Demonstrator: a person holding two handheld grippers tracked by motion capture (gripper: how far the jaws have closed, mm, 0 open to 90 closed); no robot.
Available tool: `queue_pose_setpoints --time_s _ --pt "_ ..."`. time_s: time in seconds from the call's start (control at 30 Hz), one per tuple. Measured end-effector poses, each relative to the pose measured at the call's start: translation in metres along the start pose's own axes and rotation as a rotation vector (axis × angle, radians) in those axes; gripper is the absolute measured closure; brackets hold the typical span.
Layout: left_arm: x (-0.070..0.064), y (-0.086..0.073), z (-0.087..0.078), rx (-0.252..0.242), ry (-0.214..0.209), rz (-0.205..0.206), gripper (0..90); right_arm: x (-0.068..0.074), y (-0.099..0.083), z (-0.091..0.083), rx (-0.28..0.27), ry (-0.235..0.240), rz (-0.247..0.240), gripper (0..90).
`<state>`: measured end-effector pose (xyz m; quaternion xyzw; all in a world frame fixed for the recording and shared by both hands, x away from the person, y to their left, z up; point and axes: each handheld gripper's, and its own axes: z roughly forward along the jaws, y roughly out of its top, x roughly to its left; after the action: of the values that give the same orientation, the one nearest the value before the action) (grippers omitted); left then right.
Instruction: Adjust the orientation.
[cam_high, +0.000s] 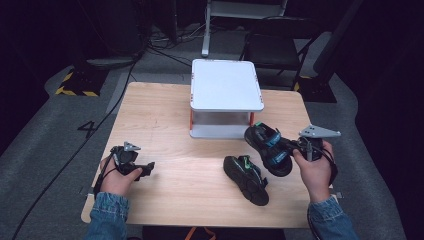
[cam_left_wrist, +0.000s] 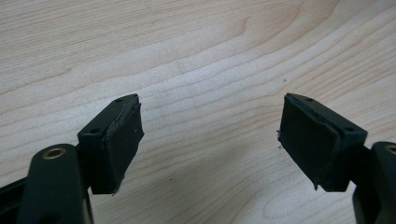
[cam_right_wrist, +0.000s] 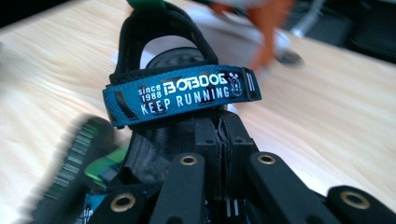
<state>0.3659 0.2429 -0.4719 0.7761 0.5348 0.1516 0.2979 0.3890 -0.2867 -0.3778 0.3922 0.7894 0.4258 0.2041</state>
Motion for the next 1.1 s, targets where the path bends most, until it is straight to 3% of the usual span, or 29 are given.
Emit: queue_pose_setpoints --time_s 0.07,0.27,0.4,0.57,0.7,0.83,0.93,0.97,1.1 --pt "0.0 -0.001 0.0 0.004 -0.003 0.002 22.2 0.016 0.011 0.003 -0.03 0.057 -0.045 87.6" --pt "0.0 -0.001 -0.001 0.009 -0.005 0.009 22.3 0.069 0.028 0.025 -0.029 0.219 -0.153 87.5" --pt "0.0 0.0 -0.002 -0.008 -0.004 0.001 22.3 0.105 0.028 0.042 -0.003 0.299 -0.209 87.5" --pt "-0.002 0.002 0.002 0.003 -0.002 0.013 22.5 0.14 0.019 0.061 0.036 0.391 -0.259 87.4" --pt "-0.008 0.004 0.003 0.007 -0.013 0.028 22.7 0.156 0.006 0.082 0.097 0.404 -0.291 87.3" --pt "-0.013 0.006 0.004 0.0 -0.022 0.038 23.0 0.16 -0.006 0.102 0.146 0.393 -0.313 87.1" --pt "-0.016 0.007 0.004 0.001 -0.029 0.052 23.2 0.16 -0.012 0.112 0.183 0.353 -0.32 85.1" --pt "-0.017 0.008 0.004 -0.003 -0.039 0.052 23.2 0.158 -0.012 0.113 0.191 0.356 -0.309 81.6" --pt "-0.021 0.012 0.002 -0.025 -0.054 0.066 23.7 0.151 -0.012 0.111 0.203 0.341 -0.279 53.5"
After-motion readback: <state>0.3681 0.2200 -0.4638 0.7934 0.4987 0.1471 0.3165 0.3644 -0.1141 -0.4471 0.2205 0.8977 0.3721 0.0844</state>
